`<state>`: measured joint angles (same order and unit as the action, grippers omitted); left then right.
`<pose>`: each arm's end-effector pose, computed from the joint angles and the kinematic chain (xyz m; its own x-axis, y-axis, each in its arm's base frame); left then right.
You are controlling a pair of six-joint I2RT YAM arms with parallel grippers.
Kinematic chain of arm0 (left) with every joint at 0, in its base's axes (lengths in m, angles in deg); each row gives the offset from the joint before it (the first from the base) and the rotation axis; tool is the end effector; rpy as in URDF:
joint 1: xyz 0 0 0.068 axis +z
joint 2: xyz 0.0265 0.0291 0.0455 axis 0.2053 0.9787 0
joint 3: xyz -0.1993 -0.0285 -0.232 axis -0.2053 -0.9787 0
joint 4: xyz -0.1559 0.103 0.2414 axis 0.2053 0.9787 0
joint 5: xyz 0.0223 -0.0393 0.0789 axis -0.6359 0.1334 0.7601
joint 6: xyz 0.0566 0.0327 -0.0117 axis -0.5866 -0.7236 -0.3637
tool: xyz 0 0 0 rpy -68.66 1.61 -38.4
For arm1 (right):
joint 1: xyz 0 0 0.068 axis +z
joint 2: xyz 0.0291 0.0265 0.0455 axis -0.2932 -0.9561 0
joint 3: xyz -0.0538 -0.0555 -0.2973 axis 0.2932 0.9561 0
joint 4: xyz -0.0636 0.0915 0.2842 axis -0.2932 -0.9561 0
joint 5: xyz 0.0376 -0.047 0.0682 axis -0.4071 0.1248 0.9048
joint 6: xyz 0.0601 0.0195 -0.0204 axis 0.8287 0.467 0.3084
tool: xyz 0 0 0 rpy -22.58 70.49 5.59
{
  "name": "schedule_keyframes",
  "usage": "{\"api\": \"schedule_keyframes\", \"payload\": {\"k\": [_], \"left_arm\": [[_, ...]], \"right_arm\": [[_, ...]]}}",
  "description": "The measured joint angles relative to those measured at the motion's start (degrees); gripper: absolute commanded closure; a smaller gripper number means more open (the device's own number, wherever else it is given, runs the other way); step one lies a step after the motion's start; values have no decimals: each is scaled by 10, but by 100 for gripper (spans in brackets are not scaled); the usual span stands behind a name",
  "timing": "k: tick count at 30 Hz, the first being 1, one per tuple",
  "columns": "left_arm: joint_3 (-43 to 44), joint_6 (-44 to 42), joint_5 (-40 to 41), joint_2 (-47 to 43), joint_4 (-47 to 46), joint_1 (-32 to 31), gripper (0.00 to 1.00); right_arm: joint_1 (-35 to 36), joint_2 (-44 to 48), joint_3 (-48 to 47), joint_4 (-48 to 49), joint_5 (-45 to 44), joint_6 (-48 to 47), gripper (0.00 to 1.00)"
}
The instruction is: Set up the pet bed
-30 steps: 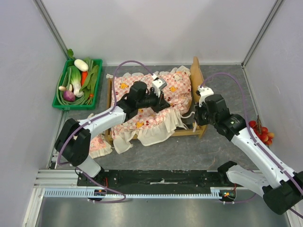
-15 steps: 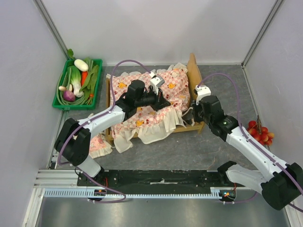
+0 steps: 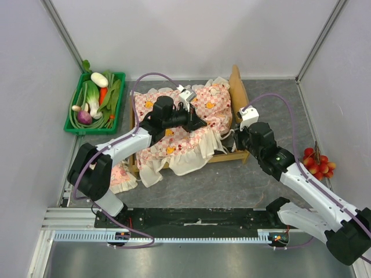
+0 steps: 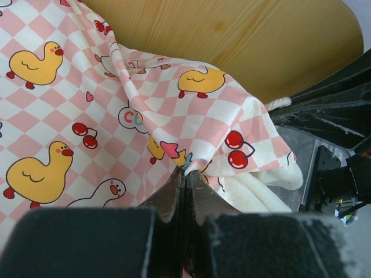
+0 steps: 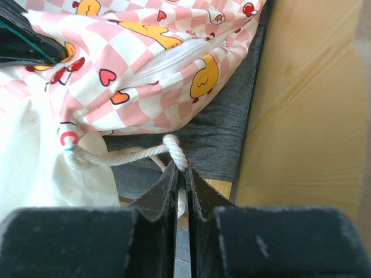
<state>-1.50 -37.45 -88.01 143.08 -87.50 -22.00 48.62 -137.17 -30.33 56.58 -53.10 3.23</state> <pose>0.3392 -0.2610 0.2828 -0.4673 0.0405 -0.8832 0.7987 0.4477 -0.4021 0.2220 0.1262 0.3037 -0.4415 -0.0019 -0.8973 -0.2941 0.9451 0.1427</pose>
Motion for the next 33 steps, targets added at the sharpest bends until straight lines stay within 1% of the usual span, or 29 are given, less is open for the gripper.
{"api": "schedule_keyframes", "payload": {"k": [12, 25, 29, 30, 32, 33], "left_arm": [[-1, 28, -2, 1, -6, 11, 97], [-3, 42, -14, 5, -15, 20, 98], [-3, 48, -16, 6, -24, 22, 98], [-4, 49, -17, 7, -26, 23, 98], [-4, 53, -18, 9, -29, 24, 98], [-4, 56, -19, 9, -30, 25, 98]], "right_arm": [[29, -93, 0, 25, -48, -37, 84], [39, -128, 0, 46, -74, -41, 84], [40, -134, 16, 44, -75, -40, 80], [40, -139, 17, 42, -76, -39, 75], [42, -148, 18, 36, -77, -37, 70], [42, -151, 18, 33, -78, -36, 64]]}}
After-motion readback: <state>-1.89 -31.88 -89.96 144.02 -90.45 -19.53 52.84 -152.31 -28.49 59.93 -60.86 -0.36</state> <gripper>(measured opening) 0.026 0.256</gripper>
